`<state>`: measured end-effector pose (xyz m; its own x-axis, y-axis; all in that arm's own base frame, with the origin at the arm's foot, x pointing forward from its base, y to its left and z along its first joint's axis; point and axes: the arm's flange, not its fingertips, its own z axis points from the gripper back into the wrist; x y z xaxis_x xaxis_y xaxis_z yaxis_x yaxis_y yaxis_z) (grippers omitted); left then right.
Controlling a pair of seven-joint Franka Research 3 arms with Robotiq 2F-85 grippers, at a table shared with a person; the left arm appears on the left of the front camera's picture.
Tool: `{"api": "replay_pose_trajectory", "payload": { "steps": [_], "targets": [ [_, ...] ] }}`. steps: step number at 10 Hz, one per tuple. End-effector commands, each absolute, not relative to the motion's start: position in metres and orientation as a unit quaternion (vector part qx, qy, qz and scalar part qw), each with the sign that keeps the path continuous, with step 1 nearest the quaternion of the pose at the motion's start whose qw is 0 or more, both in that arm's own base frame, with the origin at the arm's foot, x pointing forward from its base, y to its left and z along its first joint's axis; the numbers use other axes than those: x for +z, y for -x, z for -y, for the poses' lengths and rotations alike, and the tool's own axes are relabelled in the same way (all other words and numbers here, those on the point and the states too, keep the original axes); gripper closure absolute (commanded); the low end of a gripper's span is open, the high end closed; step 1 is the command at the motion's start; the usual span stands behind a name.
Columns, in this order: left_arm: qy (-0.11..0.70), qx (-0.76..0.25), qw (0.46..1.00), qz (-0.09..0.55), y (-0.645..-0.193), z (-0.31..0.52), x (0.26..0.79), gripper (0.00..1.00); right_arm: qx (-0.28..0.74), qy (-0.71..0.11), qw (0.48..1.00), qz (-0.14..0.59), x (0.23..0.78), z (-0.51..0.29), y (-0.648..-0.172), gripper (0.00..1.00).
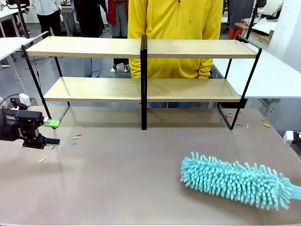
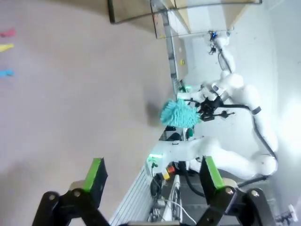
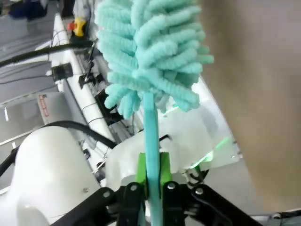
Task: Clean the shelves.
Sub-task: Place the Duster on the table.
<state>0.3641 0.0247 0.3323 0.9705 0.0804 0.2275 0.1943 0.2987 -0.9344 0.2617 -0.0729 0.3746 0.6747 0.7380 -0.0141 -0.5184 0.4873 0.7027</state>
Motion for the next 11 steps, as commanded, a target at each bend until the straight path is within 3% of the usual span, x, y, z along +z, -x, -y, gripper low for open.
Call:
{"api": "replay_pose_trajectory", "payload": {
  "steps": [1,7,8,9,10,11],
  "targets": [
    [0.558,-0.066,0.811,0.162,-0.367,-0.018,0.395,0.00,0.376,-0.344,0.854,-0.104,0.380,0.068,-0.266,0.88],
    [0.558,-0.066,0.811,0.162,-0.367,-0.018,0.395,0.00,0.413,-0.323,0.845,-0.102,0.373,0.046,-0.329,0.88],
    [0.558,-0.066,0.811,0.162,-0.367,-0.018,0.395,0.00,0.406,-0.305,0.856,-0.090,0.377,0.053,-0.336,0.28],
    [0.558,-0.066,0.811,0.162,-0.367,-0.018,0.395,0.00,0.388,-0.294,0.871,-0.058,0.389,0.067,-0.341,0.28],
    [0.558,-0.066,0.811,0.162,-0.367,-0.018,0.395,0.00,0.350,-0.294,0.889,0.010,0.411,0.096,-0.346,0.00],
    [0.558,-0.066,0.811,0.162,-0.367,-0.018,0.395,0.00,0.292,-0.310,0.898,0.109,0.437,0.131,-0.347,0.24]
  ]
}}
